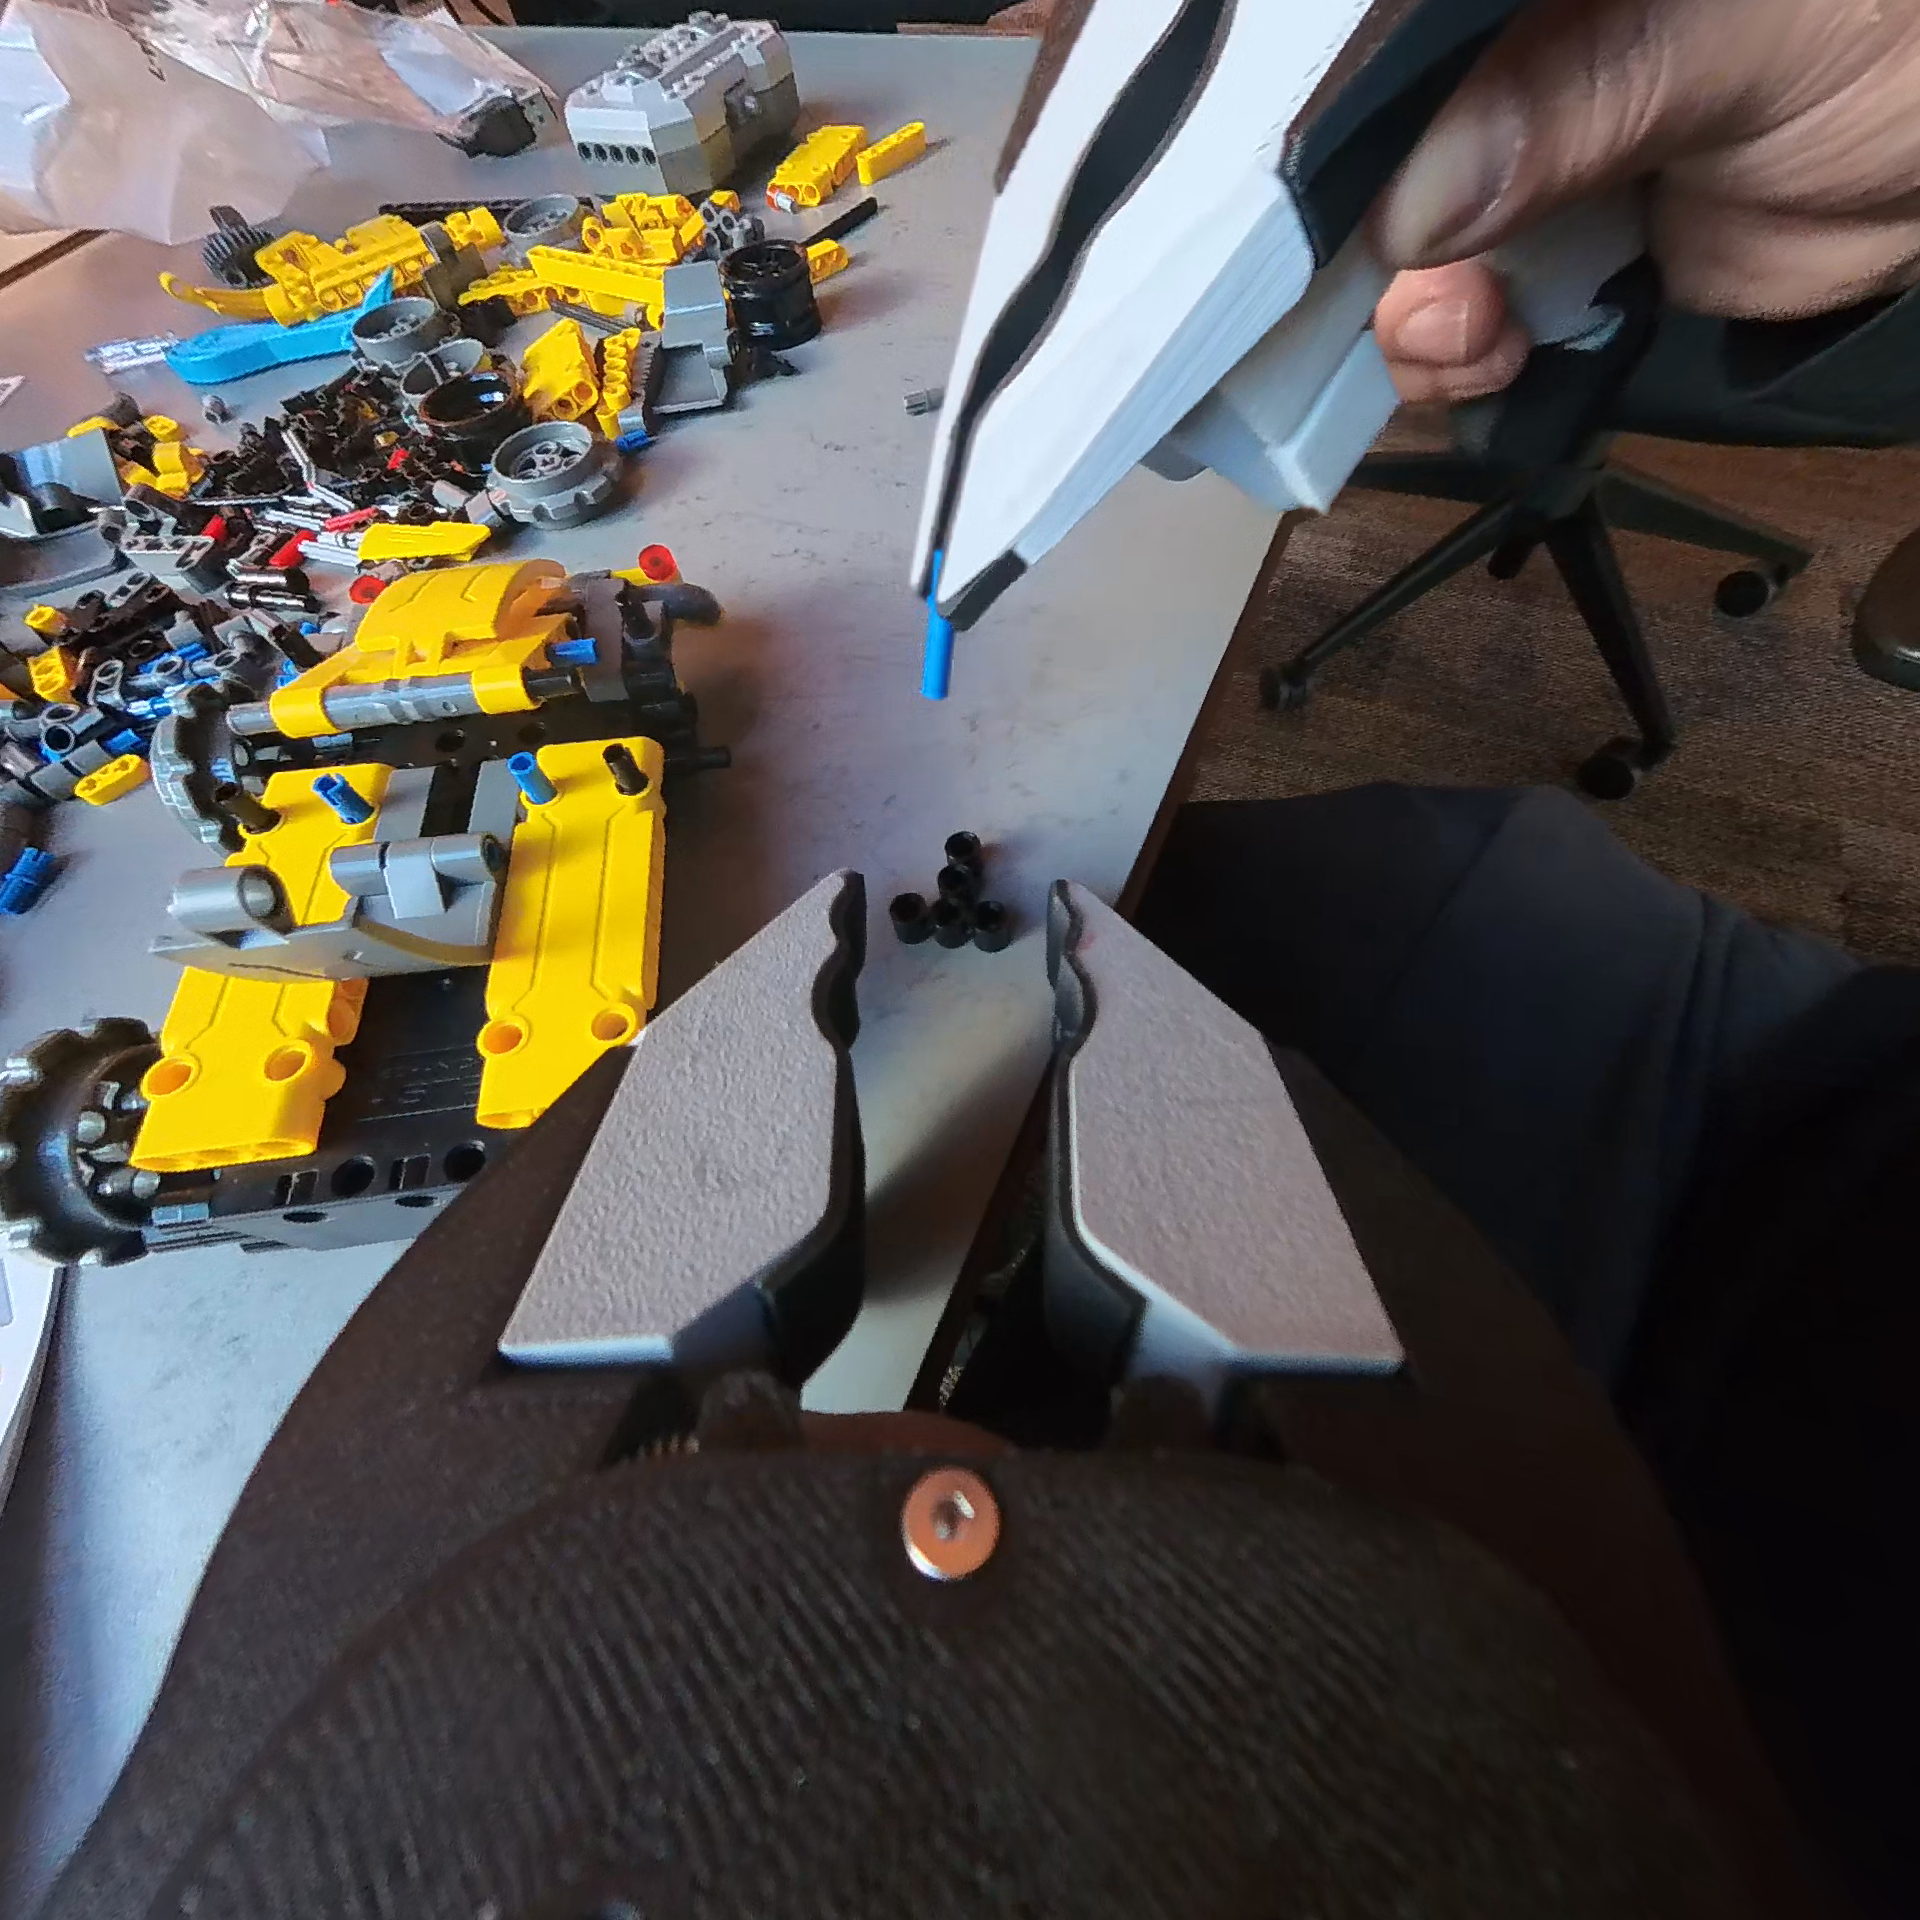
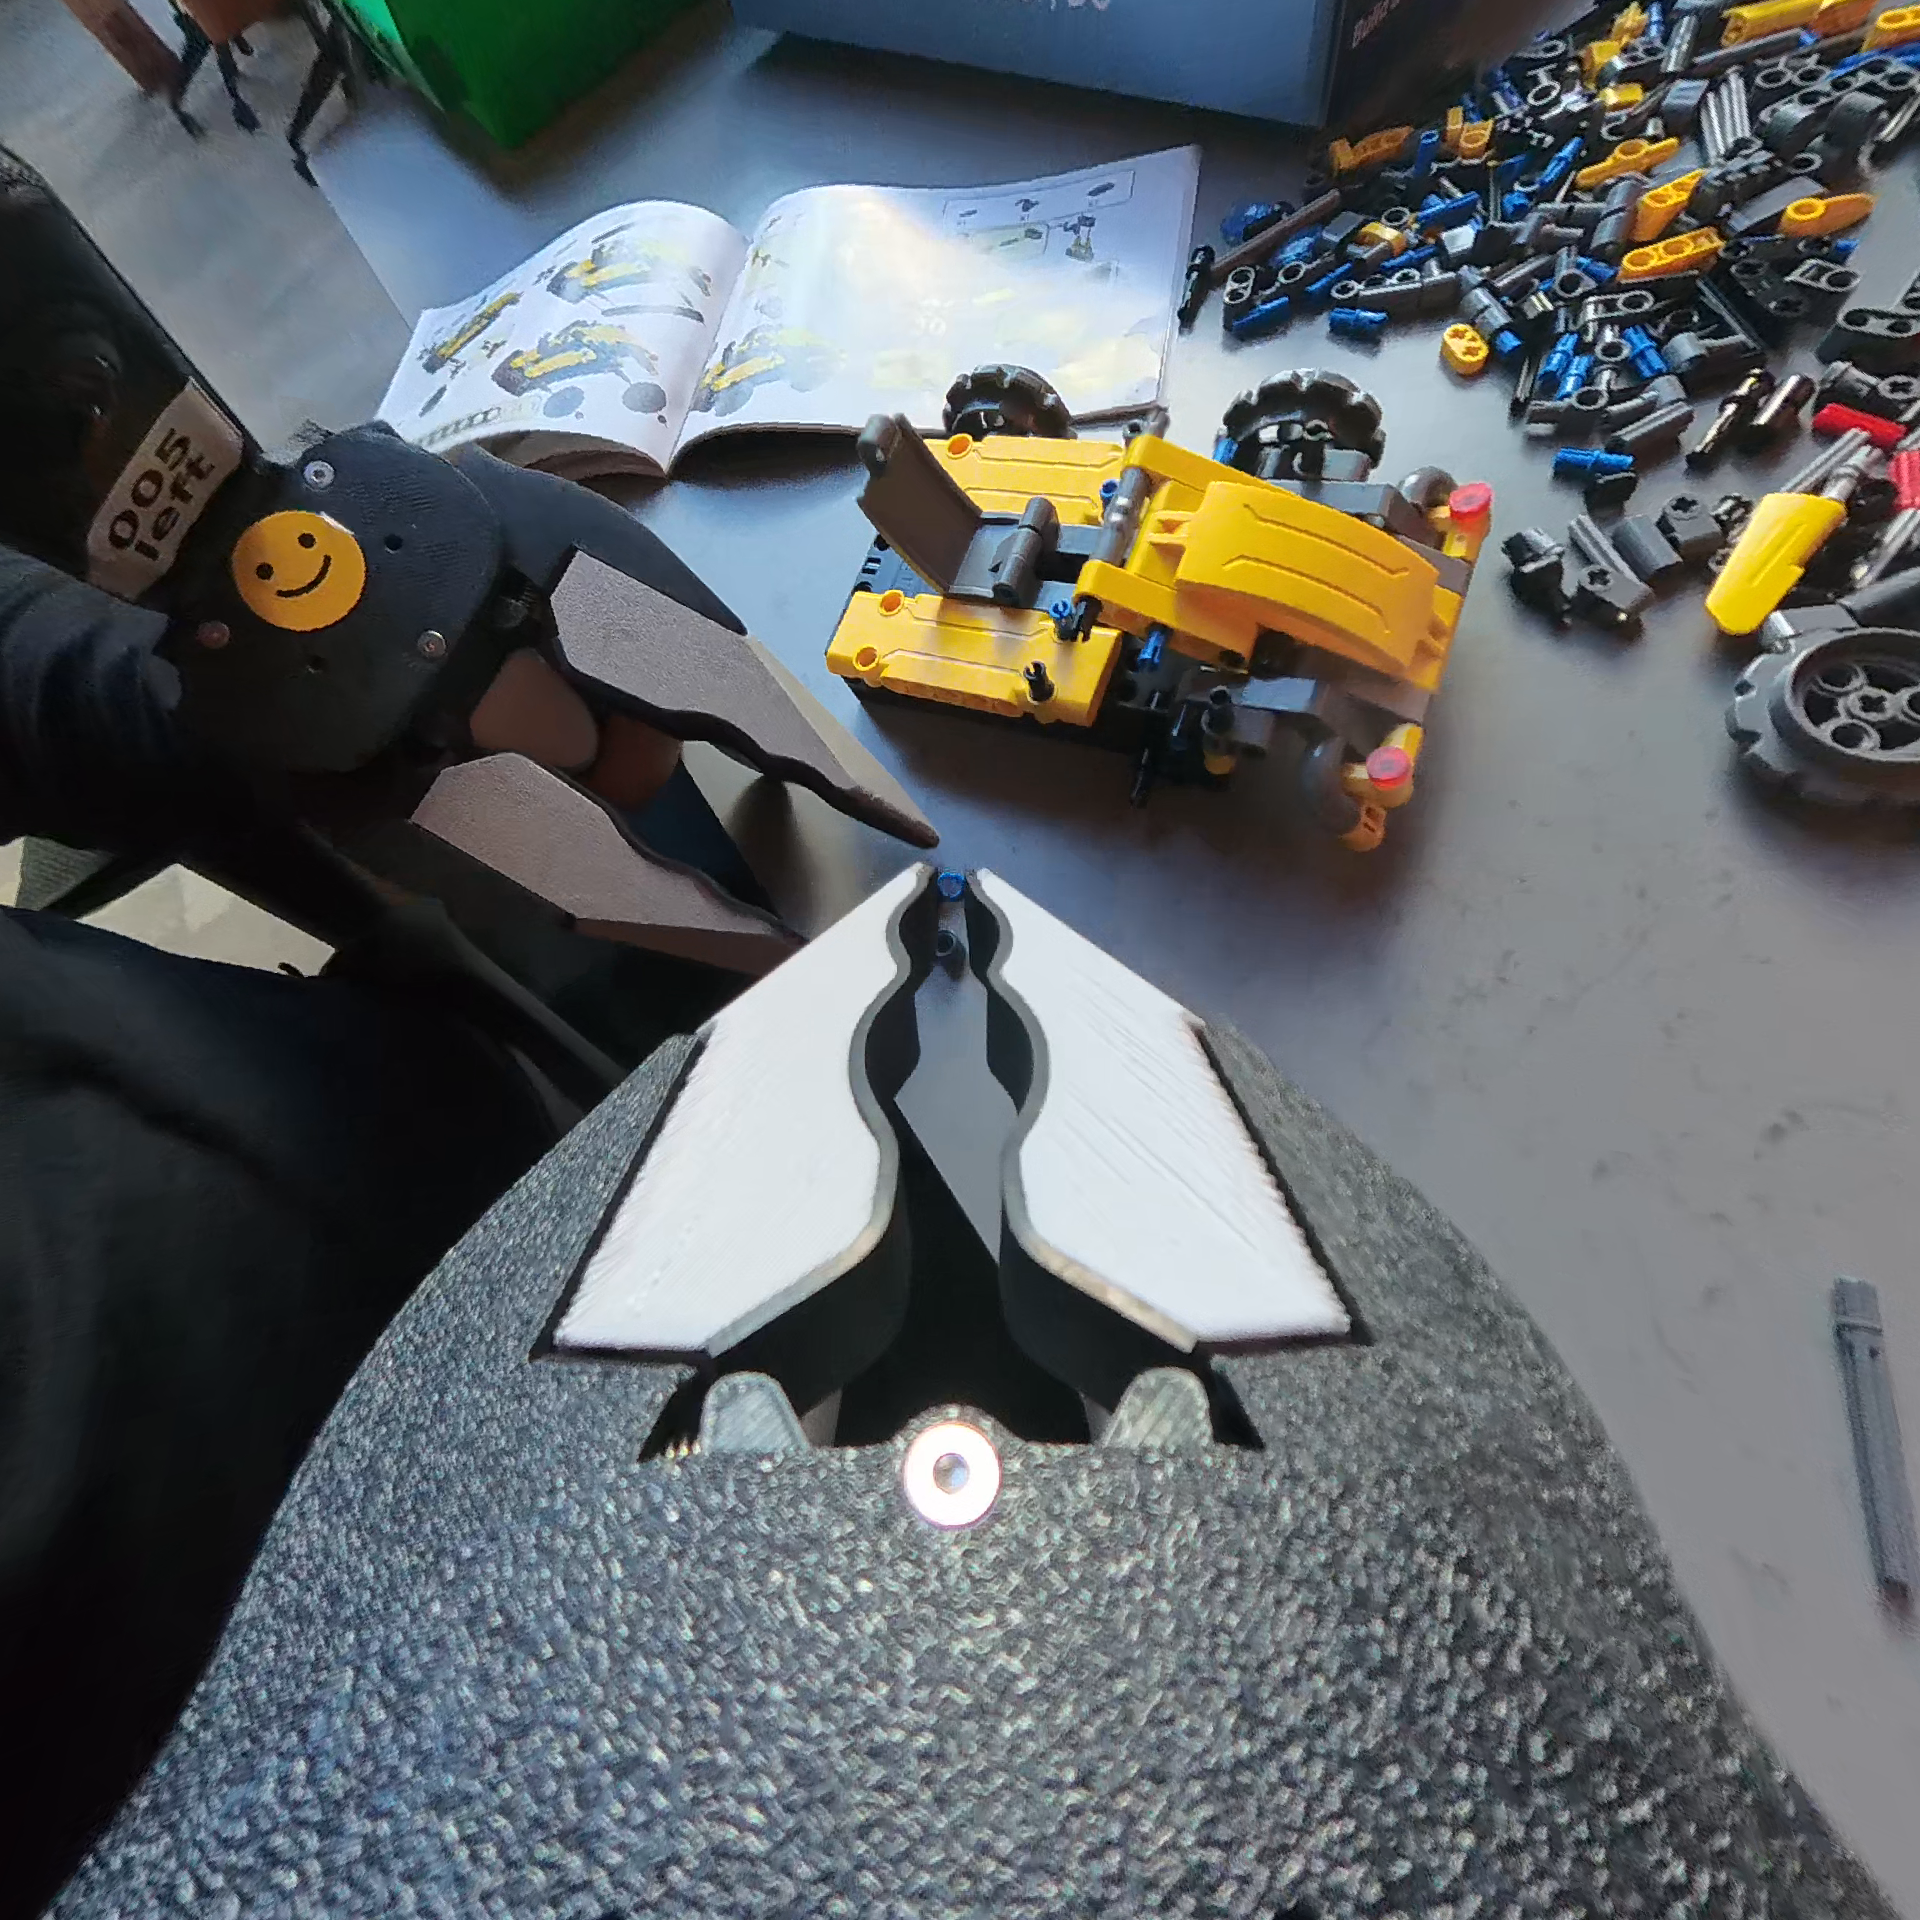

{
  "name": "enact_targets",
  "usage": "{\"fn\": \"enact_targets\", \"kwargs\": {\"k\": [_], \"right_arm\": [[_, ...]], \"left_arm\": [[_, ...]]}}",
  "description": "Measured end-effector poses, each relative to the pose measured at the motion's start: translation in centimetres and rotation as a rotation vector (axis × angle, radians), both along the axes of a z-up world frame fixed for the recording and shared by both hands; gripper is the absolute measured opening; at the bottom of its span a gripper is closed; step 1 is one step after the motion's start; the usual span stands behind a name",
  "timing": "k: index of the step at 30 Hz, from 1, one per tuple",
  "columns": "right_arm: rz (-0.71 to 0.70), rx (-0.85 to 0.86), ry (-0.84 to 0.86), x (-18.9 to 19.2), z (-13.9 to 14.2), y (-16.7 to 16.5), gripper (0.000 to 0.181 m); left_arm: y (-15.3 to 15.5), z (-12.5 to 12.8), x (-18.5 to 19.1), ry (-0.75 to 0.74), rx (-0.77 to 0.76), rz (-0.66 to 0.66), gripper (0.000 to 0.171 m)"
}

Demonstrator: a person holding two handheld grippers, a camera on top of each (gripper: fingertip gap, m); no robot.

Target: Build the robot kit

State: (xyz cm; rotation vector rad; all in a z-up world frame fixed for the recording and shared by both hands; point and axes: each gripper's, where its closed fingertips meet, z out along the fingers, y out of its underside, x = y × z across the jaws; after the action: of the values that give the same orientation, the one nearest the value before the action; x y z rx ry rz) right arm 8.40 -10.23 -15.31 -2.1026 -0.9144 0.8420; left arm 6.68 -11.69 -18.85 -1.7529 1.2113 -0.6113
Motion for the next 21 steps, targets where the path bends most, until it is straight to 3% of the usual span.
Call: {"fn": "enact_targets", "kwargs": {"k": [12,18,21], "right_arm": [[-0.036,-0.011,0.042,1.9,-1.6,-0.3,0.005],[-0.047,-0.013,0.065,2.7,-1.5,-0.1,0.005],[-0.045,-0.003,0.084,2.6,-1.2,-0.4,0.005]], "left_arm": [[-0.2,-0.7,0.4,0.079,-0.054,-0.015,0.043],[0.6,0.2,1.0,0.108,-0.032,-0.006,0.039],[1.0,-0.4,0.8,0.119,-0.099,0.002,0.034]]}}
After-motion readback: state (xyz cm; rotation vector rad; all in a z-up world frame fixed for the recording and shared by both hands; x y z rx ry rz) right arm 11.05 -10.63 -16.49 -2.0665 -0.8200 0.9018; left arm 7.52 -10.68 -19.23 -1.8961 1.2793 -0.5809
